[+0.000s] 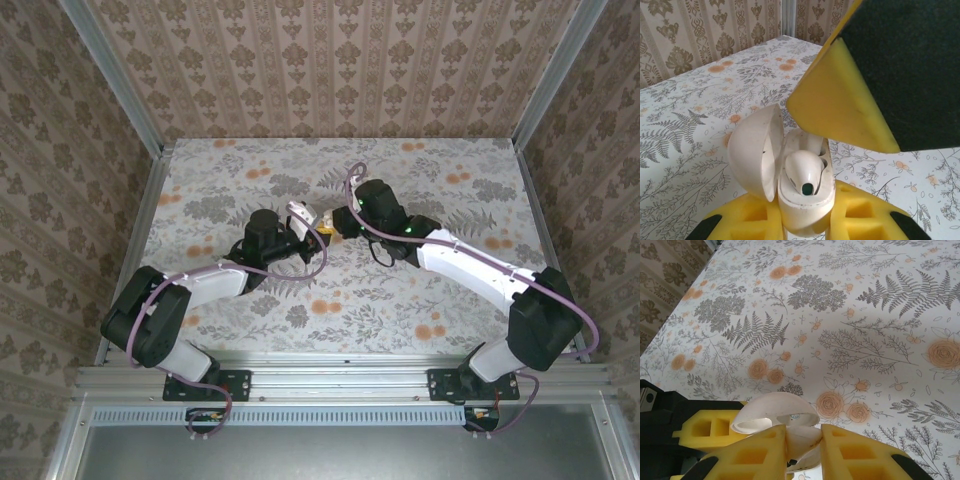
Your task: Insert the wireless bluetooth earbuds into the charging case
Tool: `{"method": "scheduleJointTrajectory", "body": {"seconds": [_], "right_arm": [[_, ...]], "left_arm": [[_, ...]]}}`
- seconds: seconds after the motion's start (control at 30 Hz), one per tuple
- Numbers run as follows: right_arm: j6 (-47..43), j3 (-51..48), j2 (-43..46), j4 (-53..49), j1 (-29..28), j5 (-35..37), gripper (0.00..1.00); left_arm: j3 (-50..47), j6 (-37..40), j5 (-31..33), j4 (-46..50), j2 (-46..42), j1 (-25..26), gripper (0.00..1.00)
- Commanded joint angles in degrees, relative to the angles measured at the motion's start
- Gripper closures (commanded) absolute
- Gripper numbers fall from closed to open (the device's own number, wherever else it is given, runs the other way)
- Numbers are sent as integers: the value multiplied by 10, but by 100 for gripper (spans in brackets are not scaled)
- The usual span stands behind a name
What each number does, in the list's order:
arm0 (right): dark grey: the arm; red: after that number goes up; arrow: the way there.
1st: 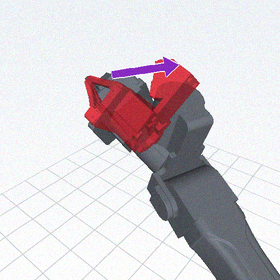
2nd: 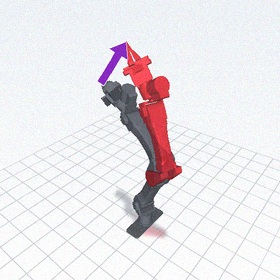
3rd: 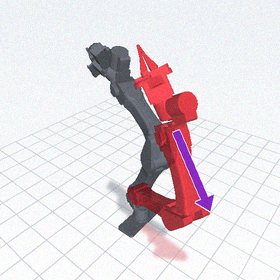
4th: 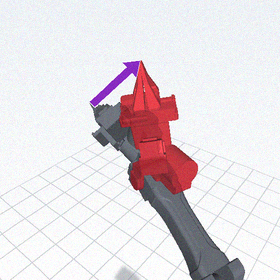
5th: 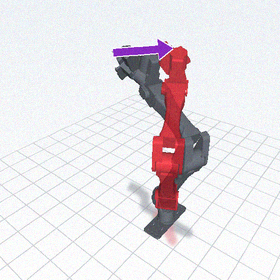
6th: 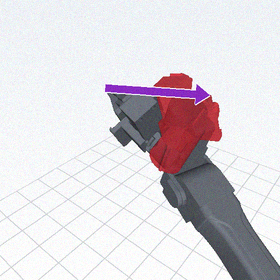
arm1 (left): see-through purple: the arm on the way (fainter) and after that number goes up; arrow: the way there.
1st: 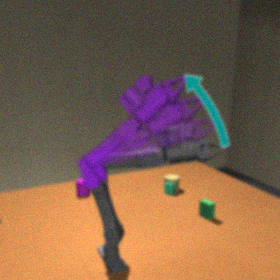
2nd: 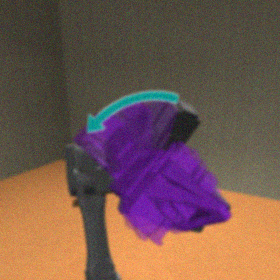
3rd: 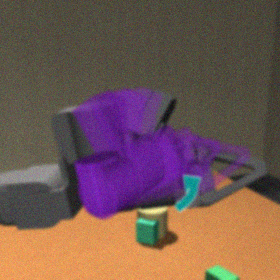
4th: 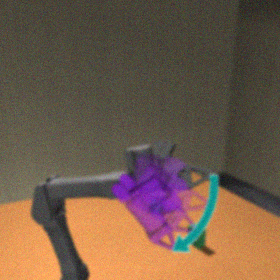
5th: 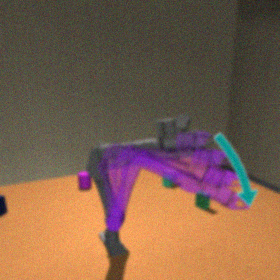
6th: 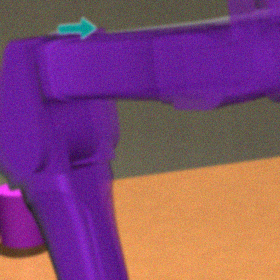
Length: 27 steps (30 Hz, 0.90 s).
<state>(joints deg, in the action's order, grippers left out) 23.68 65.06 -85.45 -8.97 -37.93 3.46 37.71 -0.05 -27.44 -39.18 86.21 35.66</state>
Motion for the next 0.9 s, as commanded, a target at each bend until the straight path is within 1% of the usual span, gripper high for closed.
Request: {"method": "scheduleJointTrajectory", "body": {"seconds": [0.0, 0.87], "right_arm": [[-19, -11, 18, 4, -5, 1, 77], [-54, 11, 3, -12, -19, -23, 75]], "left_arm": [[17, -11, -4, -23, -3, 1, 96], [19, -5, -5, -17, -7, -2, 96]]}}
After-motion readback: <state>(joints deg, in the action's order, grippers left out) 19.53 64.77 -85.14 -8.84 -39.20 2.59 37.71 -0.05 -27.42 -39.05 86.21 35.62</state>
